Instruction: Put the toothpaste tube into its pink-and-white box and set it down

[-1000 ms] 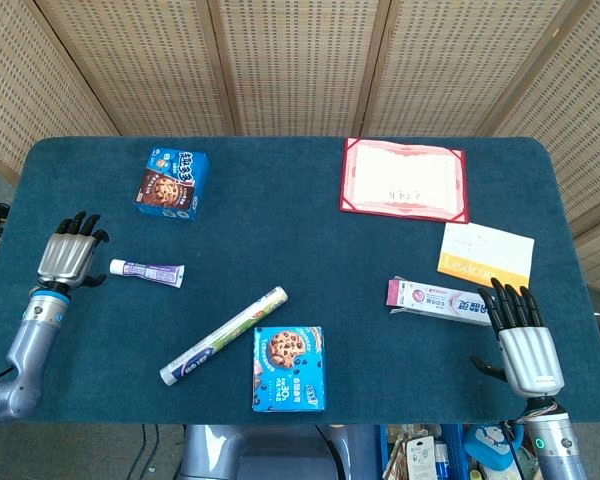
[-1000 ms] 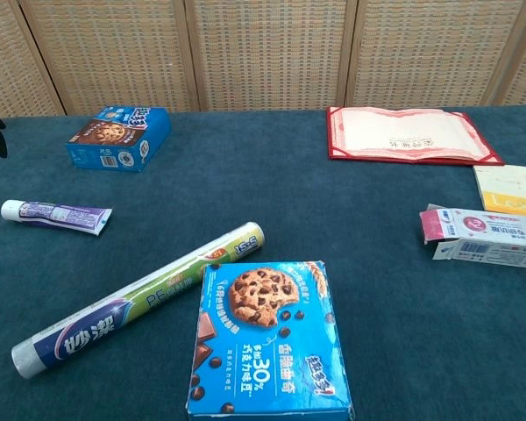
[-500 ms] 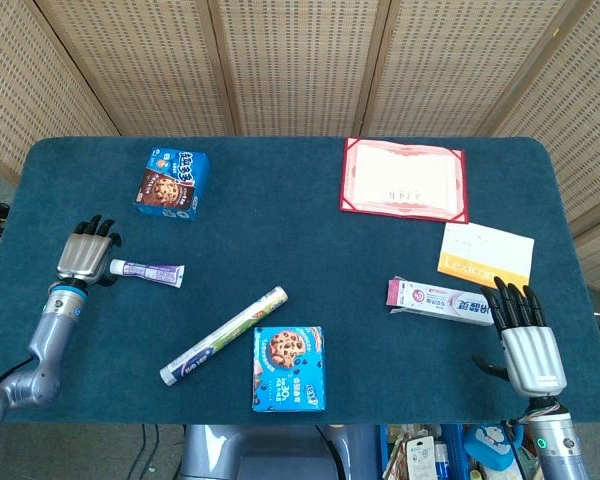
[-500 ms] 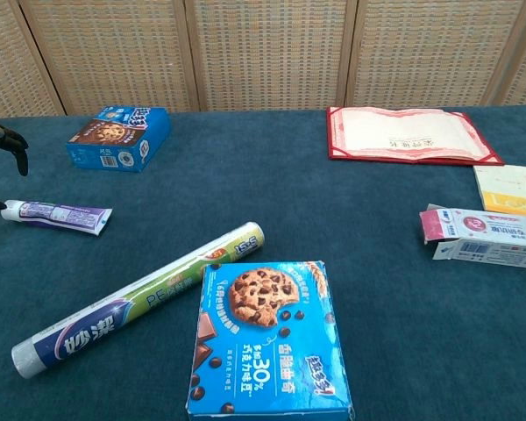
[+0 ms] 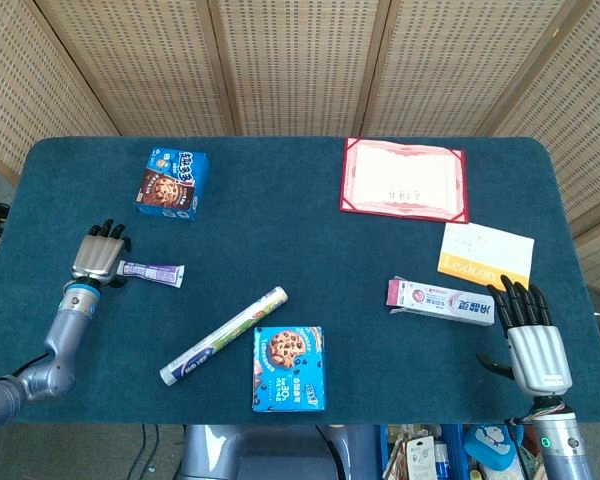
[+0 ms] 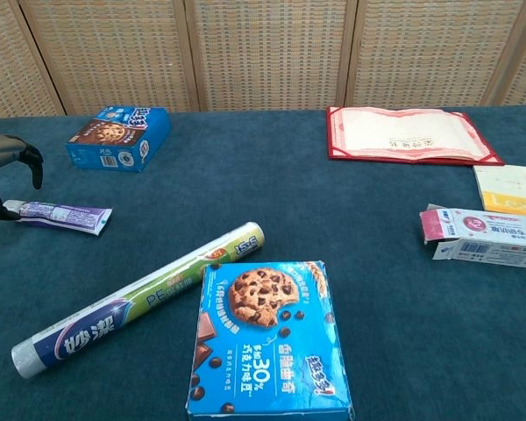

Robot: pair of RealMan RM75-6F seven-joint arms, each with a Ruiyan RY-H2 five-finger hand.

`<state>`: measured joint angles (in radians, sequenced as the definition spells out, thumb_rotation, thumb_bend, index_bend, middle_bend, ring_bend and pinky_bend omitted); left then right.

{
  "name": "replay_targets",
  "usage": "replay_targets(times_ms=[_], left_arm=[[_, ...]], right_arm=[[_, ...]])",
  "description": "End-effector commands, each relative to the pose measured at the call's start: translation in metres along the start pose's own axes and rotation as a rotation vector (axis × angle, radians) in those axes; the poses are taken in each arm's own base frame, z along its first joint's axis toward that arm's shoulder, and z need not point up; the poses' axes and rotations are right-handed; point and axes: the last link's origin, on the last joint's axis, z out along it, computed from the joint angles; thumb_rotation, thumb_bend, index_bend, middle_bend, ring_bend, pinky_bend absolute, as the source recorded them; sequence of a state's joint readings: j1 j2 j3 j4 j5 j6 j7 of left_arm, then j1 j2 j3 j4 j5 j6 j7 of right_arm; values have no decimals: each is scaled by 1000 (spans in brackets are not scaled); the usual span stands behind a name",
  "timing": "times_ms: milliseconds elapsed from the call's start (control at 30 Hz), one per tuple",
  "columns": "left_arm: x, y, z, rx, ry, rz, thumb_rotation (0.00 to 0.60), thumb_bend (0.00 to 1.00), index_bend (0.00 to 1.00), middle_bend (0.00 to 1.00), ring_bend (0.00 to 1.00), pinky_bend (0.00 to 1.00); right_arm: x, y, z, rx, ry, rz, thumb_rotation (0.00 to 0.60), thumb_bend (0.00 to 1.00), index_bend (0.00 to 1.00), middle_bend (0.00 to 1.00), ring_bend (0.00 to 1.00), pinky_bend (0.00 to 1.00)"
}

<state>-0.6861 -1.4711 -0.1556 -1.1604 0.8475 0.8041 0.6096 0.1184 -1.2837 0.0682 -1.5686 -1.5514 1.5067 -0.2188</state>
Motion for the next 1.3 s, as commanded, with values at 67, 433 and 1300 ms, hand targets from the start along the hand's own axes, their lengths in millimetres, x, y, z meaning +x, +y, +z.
replay_targets(times_ms=[67, 433, 1300], left_arm=[[-1, 2, 2, 2, -10, 5, 600, 242, 371, 147, 54, 131], [-6, 10, 6, -4, -38, 20, 600, 242, 385, 156, 62, 140], [-14, 24, 9, -16, 19, 9, 600, 242, 742, 474, 341, 329]], right_arm=[[0, 0, 0, -1, 1, 2, 600, 87, 10, 0, 0, 0], [1, 1, 0, -1, 8, 11, 600, 87, 10, 0, 0, 0], [2, 0, 0, 7, 23, 33, 600, 87, 10, 0, 0, 0]])
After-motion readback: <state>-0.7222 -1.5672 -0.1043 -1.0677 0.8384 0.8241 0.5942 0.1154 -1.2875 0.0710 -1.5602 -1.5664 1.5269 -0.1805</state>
